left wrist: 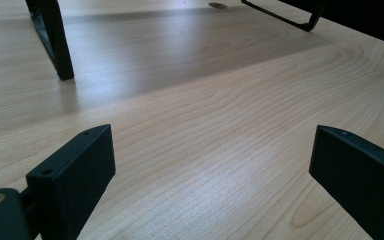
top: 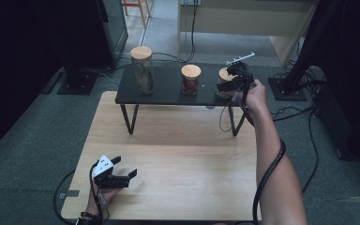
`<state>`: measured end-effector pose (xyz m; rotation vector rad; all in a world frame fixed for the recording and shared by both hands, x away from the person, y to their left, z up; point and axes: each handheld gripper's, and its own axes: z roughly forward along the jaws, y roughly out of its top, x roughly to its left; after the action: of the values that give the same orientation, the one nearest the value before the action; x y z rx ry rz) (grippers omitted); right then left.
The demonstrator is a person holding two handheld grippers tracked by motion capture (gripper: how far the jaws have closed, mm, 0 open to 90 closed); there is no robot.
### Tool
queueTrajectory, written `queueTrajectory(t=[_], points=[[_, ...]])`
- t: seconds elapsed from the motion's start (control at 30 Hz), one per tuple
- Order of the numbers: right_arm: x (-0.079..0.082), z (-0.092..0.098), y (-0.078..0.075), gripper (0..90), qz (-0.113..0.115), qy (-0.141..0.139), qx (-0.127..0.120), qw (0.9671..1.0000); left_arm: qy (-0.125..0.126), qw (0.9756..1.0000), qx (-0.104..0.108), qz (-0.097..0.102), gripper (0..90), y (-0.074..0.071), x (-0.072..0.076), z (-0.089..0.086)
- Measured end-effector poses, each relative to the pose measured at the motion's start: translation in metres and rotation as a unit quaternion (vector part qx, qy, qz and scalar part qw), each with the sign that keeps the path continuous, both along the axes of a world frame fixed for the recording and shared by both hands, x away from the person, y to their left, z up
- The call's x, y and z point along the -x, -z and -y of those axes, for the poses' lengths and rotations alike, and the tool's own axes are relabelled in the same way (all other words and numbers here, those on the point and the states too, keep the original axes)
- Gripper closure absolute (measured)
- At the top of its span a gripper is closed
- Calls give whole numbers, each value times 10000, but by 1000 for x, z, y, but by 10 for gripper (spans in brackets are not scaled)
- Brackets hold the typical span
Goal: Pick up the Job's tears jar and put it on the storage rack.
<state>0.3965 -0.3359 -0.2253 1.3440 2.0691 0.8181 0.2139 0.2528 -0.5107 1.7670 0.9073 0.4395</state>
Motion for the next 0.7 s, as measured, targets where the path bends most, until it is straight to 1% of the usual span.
queueTrajectory(t=[0.17,0.33,0.43,0.47,0.5,0.53,0.57,0.6,0.63,0.7], points=[[-1,-1,4,235,86,54,-5,9999,3,10000,2,-3,45,0,0,0],[-6,-4,4,234,87,122,6,9999,13,10000,6,3,46,0,0,-1],[-5,-4,7,219,171,72,64,9998,22,10000,7,-2,45,0,-1,-1],[-4,-6,7,166,199,81,115,9997,27,10000,9,-4,46,0,-1,-1],[-2,-8,7,59,226,119,159,9995,30,10000,14,-4,46,0,-1,-1],[-1,-9,7,0,229,215,125,9994,32,10000,20,-7,45,0,-1,-1],[2,-8,8,0,253,321,25,9992,34,10000,21,-12,46,0,-1,-1],[2,-5,8,0,249,310,-57,9992,46,10000,20,-9,45,0,-1,-2],[3,3,8,0,240,210,-218,9993,48,10000,20,-8,45,0,-1,-2],[5,8,9,0,252,152,-312,9991,41,10000,10,-4,45,0,-1,-1]])
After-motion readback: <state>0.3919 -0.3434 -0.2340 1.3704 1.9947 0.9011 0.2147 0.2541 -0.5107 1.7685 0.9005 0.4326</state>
